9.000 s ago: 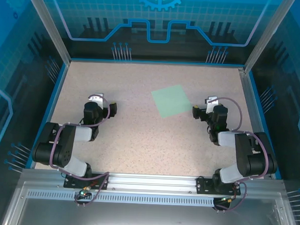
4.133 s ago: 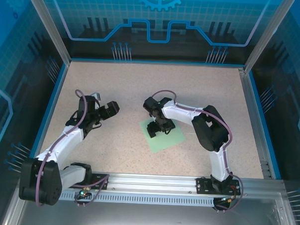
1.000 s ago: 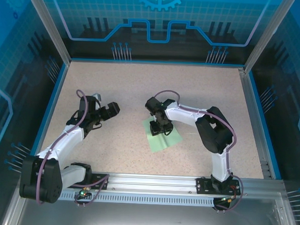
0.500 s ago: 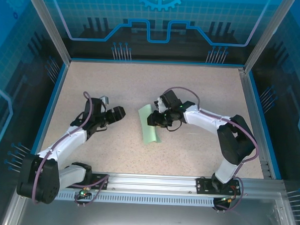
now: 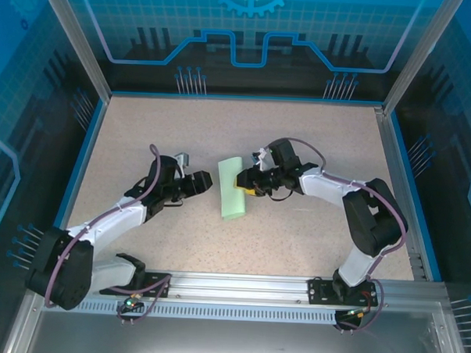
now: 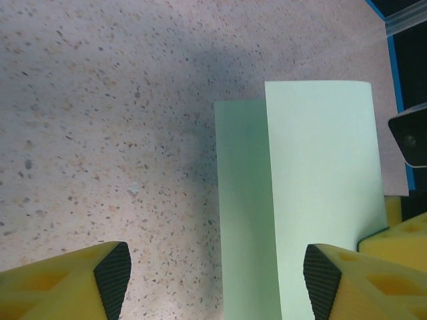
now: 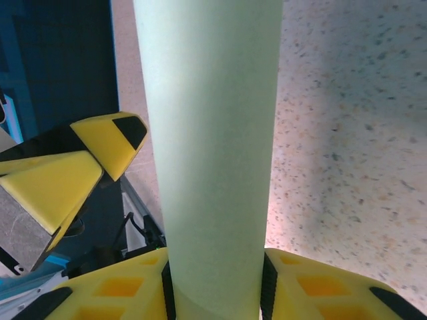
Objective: Fold a paper plane with a square sheet of paper (pick it up from the middle)
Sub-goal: Fold the square sheet of paper in half at the center of the table.
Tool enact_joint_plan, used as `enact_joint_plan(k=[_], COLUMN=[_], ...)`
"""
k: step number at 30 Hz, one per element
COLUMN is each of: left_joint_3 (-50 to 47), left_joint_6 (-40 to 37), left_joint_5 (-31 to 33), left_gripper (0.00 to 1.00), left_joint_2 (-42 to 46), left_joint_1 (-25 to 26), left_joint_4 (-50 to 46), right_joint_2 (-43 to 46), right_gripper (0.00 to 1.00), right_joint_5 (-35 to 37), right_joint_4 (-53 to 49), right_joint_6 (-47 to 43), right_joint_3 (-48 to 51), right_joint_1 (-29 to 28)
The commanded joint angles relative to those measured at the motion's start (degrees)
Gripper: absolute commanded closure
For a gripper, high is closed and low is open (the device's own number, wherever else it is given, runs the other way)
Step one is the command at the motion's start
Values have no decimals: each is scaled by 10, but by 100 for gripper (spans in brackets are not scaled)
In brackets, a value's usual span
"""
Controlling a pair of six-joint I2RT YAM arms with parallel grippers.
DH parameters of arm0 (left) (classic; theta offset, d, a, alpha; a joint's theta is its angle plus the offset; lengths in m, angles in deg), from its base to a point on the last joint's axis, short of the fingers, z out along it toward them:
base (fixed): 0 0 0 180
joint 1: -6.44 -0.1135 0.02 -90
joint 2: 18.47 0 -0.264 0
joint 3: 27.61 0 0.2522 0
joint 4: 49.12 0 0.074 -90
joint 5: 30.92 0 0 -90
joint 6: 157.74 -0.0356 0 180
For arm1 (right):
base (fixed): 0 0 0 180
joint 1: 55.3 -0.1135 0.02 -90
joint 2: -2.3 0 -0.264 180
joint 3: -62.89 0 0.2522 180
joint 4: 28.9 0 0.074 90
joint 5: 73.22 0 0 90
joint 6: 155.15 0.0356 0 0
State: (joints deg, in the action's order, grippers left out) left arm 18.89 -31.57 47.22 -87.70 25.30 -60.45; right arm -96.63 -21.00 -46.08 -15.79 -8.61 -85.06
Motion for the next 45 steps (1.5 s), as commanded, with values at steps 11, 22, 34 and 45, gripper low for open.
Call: enact_joint_plan(k=[11,22,34,45], left_joint_3=[17,7,6,14], left_joint_6=[19,27,53,64], left_joint_5=[22,39,-20,-42], left_gripper=[26,23,34,37], left_joint_2=[-35,-48,-93,-137], left_joint_1=[29,37,46,60], left_joint_4=[21,36,82,113], right_joint_2=[-83,-97,-115,-134], right_gripper=[60,58,56,53], right_joint_5=[52,131,217,279], right_joint_4=[-100,-136,-183,-207], right_joint_6=[-70,-81,-86,-70], right_joint_3=[-11,-17,-36,-41], right_joint_1=[27,21,-10,-32])
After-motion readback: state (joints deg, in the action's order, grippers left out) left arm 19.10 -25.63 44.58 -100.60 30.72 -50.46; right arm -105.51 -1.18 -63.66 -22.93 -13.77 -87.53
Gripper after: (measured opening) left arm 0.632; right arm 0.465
